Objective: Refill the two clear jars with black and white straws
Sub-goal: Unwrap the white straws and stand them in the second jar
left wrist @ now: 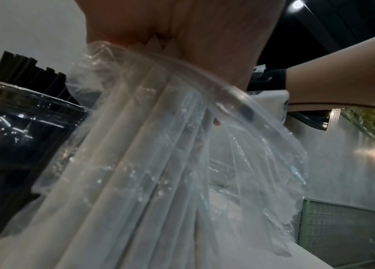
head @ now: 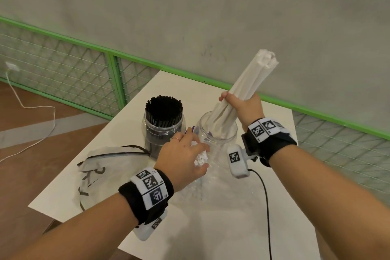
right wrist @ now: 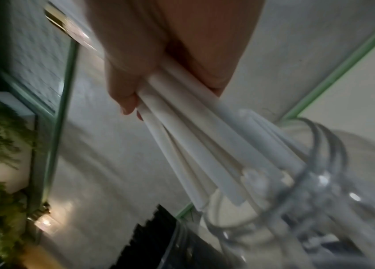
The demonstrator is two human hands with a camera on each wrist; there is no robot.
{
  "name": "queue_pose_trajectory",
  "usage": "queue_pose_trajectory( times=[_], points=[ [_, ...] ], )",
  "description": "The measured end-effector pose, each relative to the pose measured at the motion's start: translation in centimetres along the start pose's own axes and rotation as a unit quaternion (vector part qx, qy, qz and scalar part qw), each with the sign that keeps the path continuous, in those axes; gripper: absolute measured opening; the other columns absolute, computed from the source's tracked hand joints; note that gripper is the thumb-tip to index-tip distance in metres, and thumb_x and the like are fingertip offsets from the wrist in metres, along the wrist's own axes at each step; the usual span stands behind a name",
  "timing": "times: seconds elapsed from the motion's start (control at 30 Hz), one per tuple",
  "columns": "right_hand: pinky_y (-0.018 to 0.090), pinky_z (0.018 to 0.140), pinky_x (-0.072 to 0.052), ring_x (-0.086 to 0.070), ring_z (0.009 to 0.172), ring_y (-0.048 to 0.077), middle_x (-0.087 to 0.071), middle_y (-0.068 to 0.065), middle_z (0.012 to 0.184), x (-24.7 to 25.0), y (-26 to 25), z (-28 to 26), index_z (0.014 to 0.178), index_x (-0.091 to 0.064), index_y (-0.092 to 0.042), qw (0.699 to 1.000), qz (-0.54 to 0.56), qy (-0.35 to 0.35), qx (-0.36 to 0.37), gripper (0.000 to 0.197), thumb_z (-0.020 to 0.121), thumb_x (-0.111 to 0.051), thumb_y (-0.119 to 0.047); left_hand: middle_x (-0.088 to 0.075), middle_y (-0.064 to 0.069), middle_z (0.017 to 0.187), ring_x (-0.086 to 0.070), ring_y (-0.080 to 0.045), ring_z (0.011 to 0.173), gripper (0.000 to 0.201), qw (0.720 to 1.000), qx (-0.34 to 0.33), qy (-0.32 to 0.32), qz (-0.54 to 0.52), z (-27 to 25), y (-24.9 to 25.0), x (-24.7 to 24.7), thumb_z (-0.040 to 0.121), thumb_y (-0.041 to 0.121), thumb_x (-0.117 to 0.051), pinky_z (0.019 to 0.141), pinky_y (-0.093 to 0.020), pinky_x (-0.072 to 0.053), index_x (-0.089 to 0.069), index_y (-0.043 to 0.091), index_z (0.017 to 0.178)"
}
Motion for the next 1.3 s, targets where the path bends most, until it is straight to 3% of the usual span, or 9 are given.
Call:
queue_pose_trajectory(
  times=[0.17, 0.37, 0.5, 0.67, 0.87, 0.97, 1.1, 1.23, 1.3],
  points=[
    [0.039, 0.074, -0.058, -0.069, 0.082, 0.026, -0.073, 0.014, 0.088, -1.0, 4.1, 0.1, 0.090, -0.070, 0.001, 0.996, 0.017, 0.050, -0.073, 0.056, 0.053, -0.083, -0.039, -0.057, 0.008, 0.103, -0.052, -0.021, 0.088, 0.037, 1.000, -0.006, 0.005, -0.003, 0.0, -0.1, 0.0, 0.072, 0.055, -0.050, 0.056, -0.032, -0.050, -0.062, 0.037, 0.102],
    [0.038, 0.076, -0.057, -0.069, 0.078, 0.019, -0.072, 0.006, 0.080, -0.1, 4.2, 0.7, 0.078, -0.070, -0.007, 0.995, 0.043, 0.072, -0.053, 0.009, 0.074, -0.078, -0.010, -0.057, 0.009, 0.103, -0.051, -0.019, 0.089, 0.037, 1.000, -0.003, -0.001, -0.005, 0.2, -0.2, -0.1, 0.073, 0.056, -0.049, 0.059, -0.033, -0.051, -0.061, 0.038, 0.104],
    [0.037, 0.080, -0.056, -0.069, 0.089, 0.023, -0.073, 0.007, 0.090, -0.9, 5.7, 0.0, 0.086, -0.072, -0.008, 0.997, 0.005, 0.013, -0.072, 0.018, 0.071, -0.082, -0.011, -0.057, 0.008, 0.104, -0.051, -0.019, 0.089, 0.037, 1.000, -0.004, 0.000, -0.010, 0.3, -0.3, -0.2, 0.073, 0.057, -0.050, 0.060, -0.034, -0.052, -0.061, 0.038, 0.103],
    [0.024, 0.073, -0.050, -0.065, 0.082, 0.013, -0.068, 0.000, 0.088, -0.9, 5.9, -0.2, 0.090, -0.064, -0.016, 0.997, -0.018, -0.027, -0.076, 0.023, 0.076, -0.078, -0.005, -0.057, 0.009, 0.104, -0.051, -0.019, 0.090, 0.038, 1.000, -0.003, 0.001, -0.012, 0.4, -0.4, -0.2, 0.073, 0.057, -0.049, 0.062, -0.035, -0.052, -0.062, 0.038, 0.103],
    [0.025, 0.086, -0.044, -0.056, 0.100, 0.010, -0.060, 0.002, 0.112, 0.1, 6.2, 0.1, 0.113, -0.051, -0.021, 0.993, -0.091, -0.054, -0.047, 0.041, 0.081, -0.075, -0.017, -0.058, 0.008, 0.104, -0.051, -0.020, 0.090, 0.038, 1.000, -0.007, 0.001, -0.017, 0.4, -0.4, -0.2, 0.073, 0.056, -0.048, 0.063, -0.037, -0.053, -0.062, 0.038, 0.103],
    [0.031, 0.097, -0.043, -0.053, 0.107, 0.014, -0.054, 0.001, 0.118, -0.1, 4.8, 0.1, 0.122, -0.047, -0.021, 0.992, -0.119, -0.028, 0.025, 0.040, 0.087, -0.068, -0.023, -0.058, 0.008, 0.105, -0.051, -0.020, 0.092, 0.039, 1.000, -0.007, -0.005, -0.014, 0.3, -0.3, -0.2, 0.073, 0.057, -0.047, 0.063, -0.037, -0.053, -0.061, 0.038, 0.104],
    [0.027, 0.092, -0.031, -0.040, 0.107, 0.017, -0.050, 0.000, 0.112, 0.3, 2.2, -2.1, 0.111, -0.064, -0.020, 0.927, -0.308, -0.041, 0.210, 0.032, 0.084, -0.056, -0.035, -0.058, 0.008, 0.104, -0.052, -0.020, 0.092, 0.038, 1.000, -0.010, -0.001, -0.016, 0.3, -0.4, -0.2, 0.073, 0.056, -0.048, 0.063, -0.036, -0.053, -0.061, 0.038, 0.103],
    [0.033, 0.082, -0.026, -0.035, 0.099, 0.015, -0.055, -0.008, 0.106, -0.2, 3.8, -4.1, 0.109, -0.069, -0.032, 0.781, -0.532, -0.223, 0.238, 0.029, 0.082, -0.062, -0.042, -0.058, 0.008, 0.104, -0.052, -0.020, 0.092, 0.037, 1.000, -0.013, 0.003, -0.014, 0.4, -0.4, -0.3, 0.073, 0.057, -0.049, 0.063, -0.035, -0.053, -0.062, 0.038, 0.103],
    [0.033, 0.078, -0.021, -0.045, 0.098, 0.023, -0.063, -0.010, 0.101, -0.3, 4.4, -3.9, 0.102, -0.072, -0.031, 0.757, -0.558, -0.229, 0.251, 0.017, 0.086, -0.066, -0.035, -0.058, 0.008, 0.103, -0.052, -0.021, 0.091, 0.037, 1.000, -0.014, 0.005, -0.014, 0.4, -0.4, -0.2, 0.072, 0.056, -0.049, 0.062, -0.035, -0.053, -0.062, 0.038, 0.102]
  ],
)
Point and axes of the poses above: each hand's wrist, its own z-axis towards the middle knuckle, its own x-axis out of the back of the hand, y = z × x, the point moved 4 cm from there along z, towards the middle knuckle
